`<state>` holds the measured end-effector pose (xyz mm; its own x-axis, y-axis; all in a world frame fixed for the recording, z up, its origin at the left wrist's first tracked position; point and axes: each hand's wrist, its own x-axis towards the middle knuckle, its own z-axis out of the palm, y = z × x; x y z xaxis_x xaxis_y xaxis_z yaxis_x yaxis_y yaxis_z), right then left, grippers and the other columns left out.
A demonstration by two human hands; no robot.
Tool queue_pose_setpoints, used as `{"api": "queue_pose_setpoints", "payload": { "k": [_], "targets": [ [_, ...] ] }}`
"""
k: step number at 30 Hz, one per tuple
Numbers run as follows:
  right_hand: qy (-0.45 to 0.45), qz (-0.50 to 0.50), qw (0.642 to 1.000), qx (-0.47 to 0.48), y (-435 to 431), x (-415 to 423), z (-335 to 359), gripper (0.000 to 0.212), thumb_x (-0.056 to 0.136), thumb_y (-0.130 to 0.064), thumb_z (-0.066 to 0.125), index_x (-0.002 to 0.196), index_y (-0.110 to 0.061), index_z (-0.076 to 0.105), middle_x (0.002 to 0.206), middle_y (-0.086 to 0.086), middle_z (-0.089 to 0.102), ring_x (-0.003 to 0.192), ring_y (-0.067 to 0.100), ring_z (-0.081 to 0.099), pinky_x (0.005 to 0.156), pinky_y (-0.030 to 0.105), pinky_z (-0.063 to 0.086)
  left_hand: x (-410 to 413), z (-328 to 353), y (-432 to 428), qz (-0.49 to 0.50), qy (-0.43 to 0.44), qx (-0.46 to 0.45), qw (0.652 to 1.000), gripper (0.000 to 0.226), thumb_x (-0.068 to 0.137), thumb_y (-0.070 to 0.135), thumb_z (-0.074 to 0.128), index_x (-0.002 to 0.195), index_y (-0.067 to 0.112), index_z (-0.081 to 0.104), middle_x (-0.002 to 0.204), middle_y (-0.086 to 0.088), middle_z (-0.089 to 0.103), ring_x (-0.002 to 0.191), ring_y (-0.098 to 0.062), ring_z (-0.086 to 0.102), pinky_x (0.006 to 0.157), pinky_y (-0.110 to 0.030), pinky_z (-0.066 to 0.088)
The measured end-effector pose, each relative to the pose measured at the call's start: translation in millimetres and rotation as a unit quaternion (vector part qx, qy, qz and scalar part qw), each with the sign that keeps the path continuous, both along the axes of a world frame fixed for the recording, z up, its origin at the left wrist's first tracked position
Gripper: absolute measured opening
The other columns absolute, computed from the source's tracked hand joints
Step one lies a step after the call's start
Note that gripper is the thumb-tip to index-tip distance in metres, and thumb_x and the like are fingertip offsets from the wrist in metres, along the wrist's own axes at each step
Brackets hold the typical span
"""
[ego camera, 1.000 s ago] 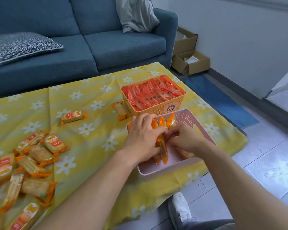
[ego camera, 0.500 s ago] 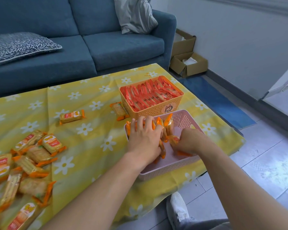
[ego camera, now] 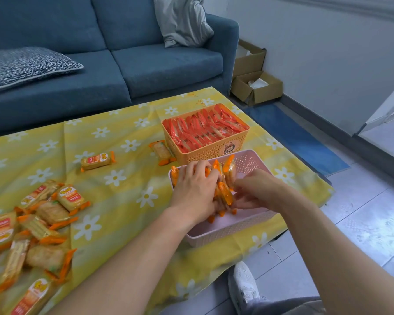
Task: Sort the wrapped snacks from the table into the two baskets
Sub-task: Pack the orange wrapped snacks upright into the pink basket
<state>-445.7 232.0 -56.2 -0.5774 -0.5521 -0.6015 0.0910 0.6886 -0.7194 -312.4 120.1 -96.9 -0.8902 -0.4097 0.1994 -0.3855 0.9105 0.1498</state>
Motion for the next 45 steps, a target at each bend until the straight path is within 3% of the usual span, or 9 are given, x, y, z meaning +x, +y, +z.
{"api": "queue_pose_setpoints", "payload": {
  "k": [4,8,15,21,23,28,35,40,45],
  "targets": [
    [0.012,0.033,0.999,-0.025,9,7,4,0.016,0.08,0.011,0.073,0.09,0.002,0.064,0.079,0.021,0.072,0.061,0.021,0.074,0.056,0.024,0.061,4,6,-3,-0.023,-0.008,0.045,0.999,0.057,0.074,0.042,0.074,0.124,0.027,0.054,0.137,-0.003,0.043,0.133,-0.027,0.036,0.111,-0.041,0.033],
    [0.09,0.029,0.995,-0.012,2,13,-1,0.02,0.079,0.002,0.08,0.083,-0.004,0.061,0.088,0.026,0.076,0.074,0.029,0.077,0.075,0.042,0.065,11,15,-2,-0.02,0.016,0.068,0.997,0.061,0.076,0.039,0.073,0.132,0.027,0.052,0.139,-0.001,0.044,0.134,-0.023,0.037,0.111,-0.037,0.034],
    [0.377,0.107,0.919,0.042,0,25,16,0.029,0.076,-0.019,0.07,0.056,-0.013,0.05,0.053,0.007,0.051,0.05,0.021,0.051,0.049,0.036,0.046,43,39,-24,0.065,0.045,0.136,0.988,0.052,0.084,0.042,0.068,0.131,0.026,0.051,0.132,0.001,0.048,0.127,-0.022,0.043,0.106,-0.037,0.038],
    [0.357,0.203,0.905,-0.111,-54,109,37,0.006,0.083,-0.025,0.069,0.084,-0.02,0.068,0.086,-0.001,0.072,0.081,0.018,0.062,0.063,0.03,0.04,107,43,-91,0.276,0.027,0.267,0.923,0.054,0.09,0.039,0.064,0.139,0.026,0.046,0.139,-0.006,0.053,0.126,-0.029,0.051,0.103,-0.043,0.044],
    [0.341,0.281,0.892,-0.092,-94,126,35,0.025,0.087,-0.028,0.068,0.108,-0.014,0.07,0.108,0.006,0.072,0.102,0.024,0.064,0.078,0.029,0.044,135,41,-115,0.304,0.009,0.287,0.909,0.051,0.091,0.031,0.062,0.14,0.028,0.047,0.139,-0.006,0.056,0.123,-0.031,0.055,0.101,-0.04,0.045],
    [0.35,0.306,0.885,0.036,-195,125,8,0.052,0.095,-0.023,0.054,0.142,-0.003,0.046,0.147,0.024,0.043,0.134,0.039,0.045,0.109,0.04,0.043,194,23,-150,0.277,-0.144,0.065,0.948,0.058,0.091,0.011,0.053,0.141,0.041,0.047,0.145,0.003,0.049,0.13,-0.029,0.048,0.105,-0.042,0.043],
    [0.418,0.277,0.846,0.178,-266,99,-49,0.06,0.097,-0.017,0.042,0.153,0.002,0.027,0.155,0.027,0.026,0.138,0.048,0.036,0.11,0.052,0.04,206,-20,-190,0.168,-0.251,0.033,0.953,0.071,0.091,0.002,0.05,0.146,0.045,0.041,0.15,0.011,0.042,0.133,-0.028,0.036,0.104,-0.042,0.039],
    [0.465,0.244,0.836,0.158,-282,106,-62,0.061,0.1,-0.012,0.043,0.155,0.0,0.019,0.152,0.026,0.03,0.135,0.047,0.04,0.104,0.048,0.042,209,-13,-205,0.185,-0.174,-0.02,0.967,0.045,0.09,0.032,0.061,0.134,0.041,0.056,0.131,0.006,0.052,0.126,-0.025,0.041,0.104,-0.042,0.034],
    [0.41,0.248,0.874,0.08,-268,147,-37,0.044,0.086,-0.024,0.061,0.124,-0.004,0.056,0.118,0.016,0.065,0.107,0.037,0.062,0.085,0.039,0.053,258,27,-206,0.304,0.137,0.256,0.907,0.024,0.086,0.041,0.066,0.09,0.017,0.064,0.09,-0.004,0.062,0.087,-0.027,0.064,0.079,-0.038,0.051]
  ]
}}
